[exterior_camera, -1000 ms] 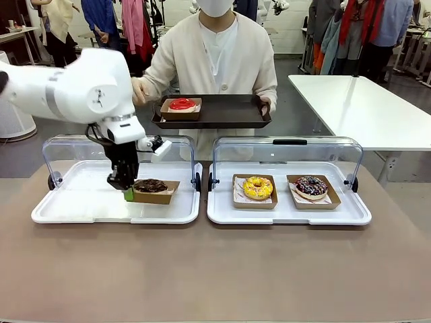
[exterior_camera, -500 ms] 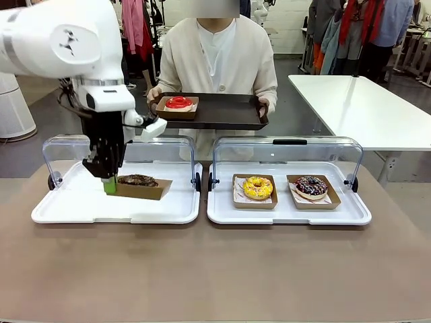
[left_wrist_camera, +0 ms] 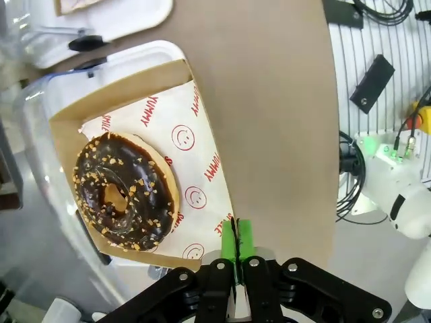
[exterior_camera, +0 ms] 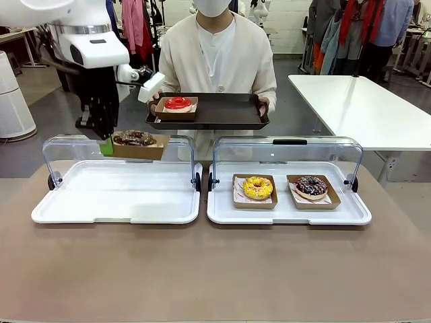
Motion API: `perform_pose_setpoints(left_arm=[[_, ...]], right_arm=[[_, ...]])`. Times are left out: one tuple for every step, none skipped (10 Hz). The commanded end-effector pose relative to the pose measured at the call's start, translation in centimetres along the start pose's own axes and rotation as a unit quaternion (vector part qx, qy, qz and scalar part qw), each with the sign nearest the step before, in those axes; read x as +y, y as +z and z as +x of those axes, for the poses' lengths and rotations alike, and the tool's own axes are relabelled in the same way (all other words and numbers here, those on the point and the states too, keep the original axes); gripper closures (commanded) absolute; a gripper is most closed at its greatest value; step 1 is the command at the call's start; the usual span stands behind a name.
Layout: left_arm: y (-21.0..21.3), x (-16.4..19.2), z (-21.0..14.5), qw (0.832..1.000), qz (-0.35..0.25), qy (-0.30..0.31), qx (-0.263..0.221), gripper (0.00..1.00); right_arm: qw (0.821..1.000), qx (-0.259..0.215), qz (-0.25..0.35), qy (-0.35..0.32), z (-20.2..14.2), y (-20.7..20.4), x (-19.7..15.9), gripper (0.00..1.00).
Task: Provide the desired donut to the person.
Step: Pick up and lift the Paper togo box containing the Donut pointed at by the person.
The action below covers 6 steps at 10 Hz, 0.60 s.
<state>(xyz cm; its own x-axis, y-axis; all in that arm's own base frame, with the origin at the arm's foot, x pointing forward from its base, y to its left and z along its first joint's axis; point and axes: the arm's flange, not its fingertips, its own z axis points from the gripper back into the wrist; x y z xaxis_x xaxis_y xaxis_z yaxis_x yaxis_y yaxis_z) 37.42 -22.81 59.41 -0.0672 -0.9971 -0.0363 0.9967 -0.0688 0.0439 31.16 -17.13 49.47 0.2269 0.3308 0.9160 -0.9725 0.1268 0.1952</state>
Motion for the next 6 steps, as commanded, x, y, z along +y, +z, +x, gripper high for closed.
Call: perform_pose_setpoints(left_arm=[[0.16, 1.07, -0.42, 1.000, 0.009, 0.018, 0.006, 1.00], [-0.02, 1.39, -0.70, 1.000, 0.010, 0.016, 0.002, 1.00], [-0.73, 1.78, -1.34, 1.000, 0.019, 0.003, 0.004, 1.00], [0.19, 0.87, -0.88, 1.000, 0.003, 0.009, -0.002, 1.00], [0.19, 0.87, -0.88, 1.000, 0.003, 0.009, -0.002, 1.00], [0.19, 0.87, -0.88, 1.000, 0.003, 0.009, -0.002, 1.00]], right_arm=[[1.000, -0.006, 0.002, 0.004, 0.01, 0.09, -0.04, 0.00], [1.000, -0.006, 0.002, 0.004, 0.01, 0.09, -0.04, 0.00], [1.000, -0.006, 0.002, 0.004, 0.01, 0.09, -0.04, 0.00], [1.000, -0.006, 0.002, 0.004, 0.01, 0.09, -0.04, 0.00], [1.000, -0.006, 0.002, 0.004, 0.01, 0.09, -0.04, 0.00], [1.000, -0.006, 0.002, 0.004, 0.01, 0.09, -0.04, 0.00]])
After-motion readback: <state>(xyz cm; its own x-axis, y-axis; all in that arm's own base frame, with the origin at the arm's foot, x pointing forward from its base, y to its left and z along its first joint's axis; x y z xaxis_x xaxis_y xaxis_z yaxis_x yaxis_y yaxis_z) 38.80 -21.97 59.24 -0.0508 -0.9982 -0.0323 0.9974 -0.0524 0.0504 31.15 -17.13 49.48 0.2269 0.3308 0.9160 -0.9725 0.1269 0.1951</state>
